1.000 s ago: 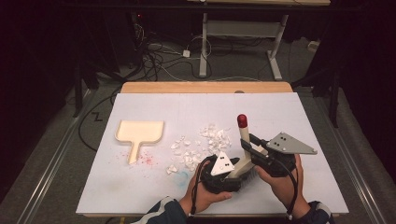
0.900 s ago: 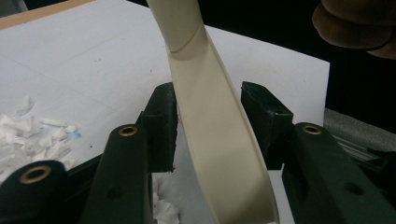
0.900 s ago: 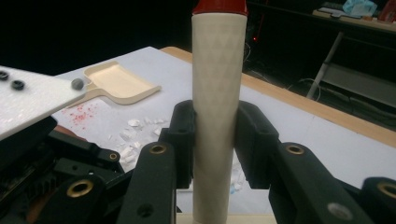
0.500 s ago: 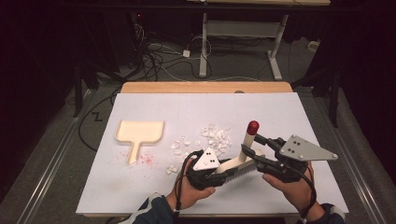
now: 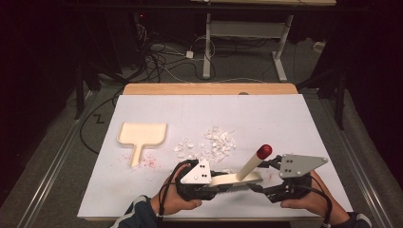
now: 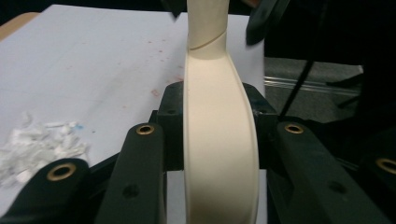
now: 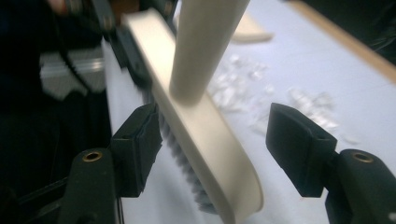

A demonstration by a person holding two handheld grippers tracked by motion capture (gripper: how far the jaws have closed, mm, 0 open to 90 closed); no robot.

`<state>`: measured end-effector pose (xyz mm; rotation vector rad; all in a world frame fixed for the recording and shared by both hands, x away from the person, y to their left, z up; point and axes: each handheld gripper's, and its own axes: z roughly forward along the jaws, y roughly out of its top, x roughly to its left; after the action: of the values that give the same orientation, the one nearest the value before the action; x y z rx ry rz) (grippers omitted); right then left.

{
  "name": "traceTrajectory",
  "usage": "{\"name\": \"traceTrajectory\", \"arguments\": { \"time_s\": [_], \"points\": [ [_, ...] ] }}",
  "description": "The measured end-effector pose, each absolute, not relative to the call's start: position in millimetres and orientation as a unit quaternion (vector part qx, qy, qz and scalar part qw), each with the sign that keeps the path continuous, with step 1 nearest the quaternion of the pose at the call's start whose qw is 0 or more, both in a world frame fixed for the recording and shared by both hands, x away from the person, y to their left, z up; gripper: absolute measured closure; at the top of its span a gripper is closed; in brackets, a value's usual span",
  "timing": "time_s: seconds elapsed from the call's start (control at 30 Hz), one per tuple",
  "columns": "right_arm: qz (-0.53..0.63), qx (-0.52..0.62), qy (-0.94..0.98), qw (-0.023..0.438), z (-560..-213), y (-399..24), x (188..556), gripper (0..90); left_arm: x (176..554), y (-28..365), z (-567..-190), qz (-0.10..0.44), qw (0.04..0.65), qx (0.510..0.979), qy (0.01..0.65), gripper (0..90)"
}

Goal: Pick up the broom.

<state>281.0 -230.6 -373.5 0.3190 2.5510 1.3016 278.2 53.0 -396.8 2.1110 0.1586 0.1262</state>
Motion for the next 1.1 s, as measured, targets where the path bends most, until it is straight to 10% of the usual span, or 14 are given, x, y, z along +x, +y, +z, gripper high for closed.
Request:
{"name": "traceTrajectory", "arguments": {
  "time_s": [0.5, 1.1],
  "points": [
    [0.443, 0.045, 0.894, 0.055, -397.0, -204.8, 276.6, 67.0, 279.3, 59.9, -399.1, 0.024, 0.524, 0.85, 0.037, 56.2],
    [0.445, 0.144, 0.873, 0.135, -375.9, -230.5, 292.2, 67.7, 262.4, 129.0, -405.7, 0.282, 0.447, 0.833, 0.161, 16.1]
  ]
}}
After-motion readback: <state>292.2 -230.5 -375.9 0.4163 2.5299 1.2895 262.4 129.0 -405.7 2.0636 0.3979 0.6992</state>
